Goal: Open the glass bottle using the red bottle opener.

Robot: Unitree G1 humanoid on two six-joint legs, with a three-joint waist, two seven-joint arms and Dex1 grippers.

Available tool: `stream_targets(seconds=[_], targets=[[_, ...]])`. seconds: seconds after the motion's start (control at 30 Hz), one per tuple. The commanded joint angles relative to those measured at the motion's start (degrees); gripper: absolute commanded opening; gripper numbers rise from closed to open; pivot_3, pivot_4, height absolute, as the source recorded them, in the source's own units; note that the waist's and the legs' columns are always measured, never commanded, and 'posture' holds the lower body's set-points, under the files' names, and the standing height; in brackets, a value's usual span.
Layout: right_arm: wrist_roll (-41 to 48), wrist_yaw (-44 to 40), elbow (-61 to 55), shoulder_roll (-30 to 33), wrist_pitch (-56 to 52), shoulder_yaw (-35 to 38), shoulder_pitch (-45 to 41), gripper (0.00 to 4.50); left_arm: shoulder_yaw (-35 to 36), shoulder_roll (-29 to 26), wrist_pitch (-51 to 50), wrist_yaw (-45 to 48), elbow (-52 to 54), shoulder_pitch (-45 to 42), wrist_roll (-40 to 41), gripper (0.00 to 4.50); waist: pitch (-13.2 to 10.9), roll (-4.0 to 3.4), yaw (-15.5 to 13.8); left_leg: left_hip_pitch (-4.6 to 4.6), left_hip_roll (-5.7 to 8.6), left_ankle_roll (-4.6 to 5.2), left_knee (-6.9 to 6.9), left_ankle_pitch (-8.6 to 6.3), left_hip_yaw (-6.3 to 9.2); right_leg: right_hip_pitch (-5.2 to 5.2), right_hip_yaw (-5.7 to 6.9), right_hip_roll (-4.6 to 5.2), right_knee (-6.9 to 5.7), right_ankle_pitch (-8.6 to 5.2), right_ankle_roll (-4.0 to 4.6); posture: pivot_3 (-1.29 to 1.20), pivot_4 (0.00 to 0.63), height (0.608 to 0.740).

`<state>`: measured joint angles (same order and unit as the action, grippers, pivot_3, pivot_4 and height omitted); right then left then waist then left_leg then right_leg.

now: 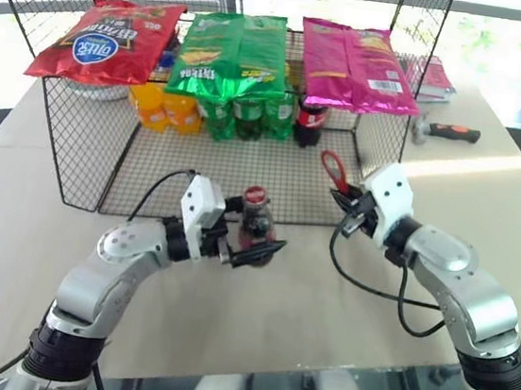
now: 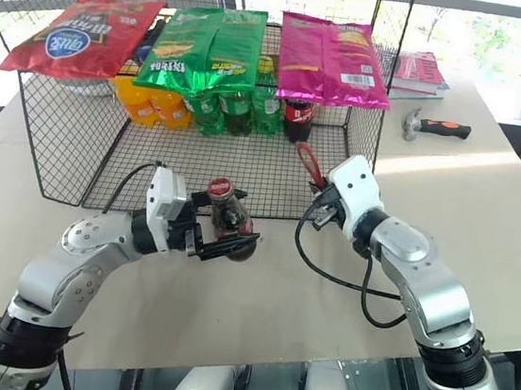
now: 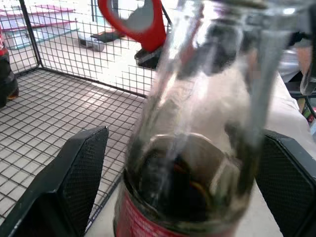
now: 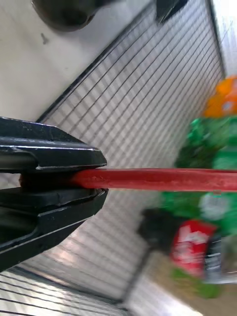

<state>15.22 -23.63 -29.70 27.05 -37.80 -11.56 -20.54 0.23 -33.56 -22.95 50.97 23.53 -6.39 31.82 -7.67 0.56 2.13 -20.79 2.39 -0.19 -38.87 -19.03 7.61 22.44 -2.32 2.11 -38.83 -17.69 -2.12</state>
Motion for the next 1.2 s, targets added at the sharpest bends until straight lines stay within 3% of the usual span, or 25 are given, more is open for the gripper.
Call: stream_targets(seconds=[0.03, 0.17, 0.53, 1.2], targets=[[-2.85, -1.72, -2.17, 0.95, 6.25, -0.35, 0.41, 0.0, 1.67, -0.71, -0.15, 0.03, 2.61, 0.14, 1.45, 3.93, 0.0, 0.0, 0.02, 0.0, 0.0, 0.0, 0.0, 0.0, 0.0, 0.0, 0.0, 0.0, 0.0, 0.0, 0.0, 0.0, 0.15, 0.74], [-6.51, -3.95, -2.09, 2.37, 12.53, -1.67, 0.04, 0.0, 1.72, -0.82, -0.17, 0.33, 2.24, 0.13, 1.24, 2.4, 0.0, -0.01, 0.03, 0.01, 0.0, 0.0, 0.0, 0.0, -0.01, 0.0, 0.0, -0.01, -0.01, 0.0, 0.0, 0.0, 0.15, 0.74], [-15.31, -10.8, 0.51, 3.6, 27.7, -8.17, -1.16, 0.0, 1.31, -0.75, -0.44, 0.32, 2.21, -0.29, 0.89, 2.42, 0.01, 0.02, 0.02, 0.01, -0.01, 0.0, -0.03, 0.0, -0.02, 0.0, -0.01, -0.01, 0.0, 0.0, 0.0, 0.0, 0.15, 0.74], [-32.12, -7.86, 7.13, -1.99, 45.17, -11.91, -3.33, 0.0, -0.46, 1.09, -1.17, -1.15, 0.98, -3.88, -0.1, 2.42, 0.01, 0.02, -0.34, 0.0, 0.03, 0.0, -0.2, 0.0, 0.01, -0.01, 0.03, -0.01, -0.05, 0.01, -0.01, 0.0, 0.15, 0.74]])
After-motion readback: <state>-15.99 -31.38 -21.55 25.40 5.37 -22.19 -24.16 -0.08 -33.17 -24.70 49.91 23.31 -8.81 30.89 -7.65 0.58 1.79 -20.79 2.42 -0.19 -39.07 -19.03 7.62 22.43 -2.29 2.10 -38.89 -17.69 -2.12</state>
